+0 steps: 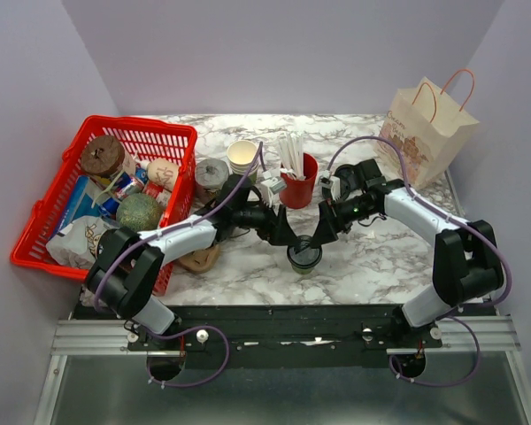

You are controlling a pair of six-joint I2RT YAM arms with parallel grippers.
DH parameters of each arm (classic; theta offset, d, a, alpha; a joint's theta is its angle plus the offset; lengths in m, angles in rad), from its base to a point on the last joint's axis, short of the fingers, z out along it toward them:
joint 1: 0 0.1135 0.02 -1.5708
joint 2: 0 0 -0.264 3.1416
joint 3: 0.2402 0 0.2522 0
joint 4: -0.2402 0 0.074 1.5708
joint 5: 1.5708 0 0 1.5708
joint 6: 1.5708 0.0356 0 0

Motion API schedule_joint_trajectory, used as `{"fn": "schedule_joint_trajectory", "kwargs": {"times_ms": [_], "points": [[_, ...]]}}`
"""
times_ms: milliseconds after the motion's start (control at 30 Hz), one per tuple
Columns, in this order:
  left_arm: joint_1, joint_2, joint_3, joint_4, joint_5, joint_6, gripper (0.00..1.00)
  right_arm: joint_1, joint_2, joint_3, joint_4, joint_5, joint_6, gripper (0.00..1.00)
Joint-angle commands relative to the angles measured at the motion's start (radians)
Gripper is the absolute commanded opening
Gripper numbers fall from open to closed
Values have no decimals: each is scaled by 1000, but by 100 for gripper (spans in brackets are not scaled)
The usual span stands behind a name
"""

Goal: Pack the takeout coffee

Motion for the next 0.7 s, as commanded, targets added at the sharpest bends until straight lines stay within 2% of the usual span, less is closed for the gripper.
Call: {"fn": "schedule_joint_trajectory", "kwargs": {"times_ms": [0, 267, 400, 667], "points": [[0, 51, 60, 35, 43, -14, 80, 3, 24, 17, 8, 21, 13, 89], [-3, 119, 134, 49, 66, -25, 79, 3, 28, 27, -10, 13, 15, 87], [2, 87, 152, 19, 55, -4, 80, 3, 25, 40, -19, 16, 18, 89], [14, -57, 62, -170, 58, 224, 82, 3, 30, 72, -50, 28, -8, 89]]}}
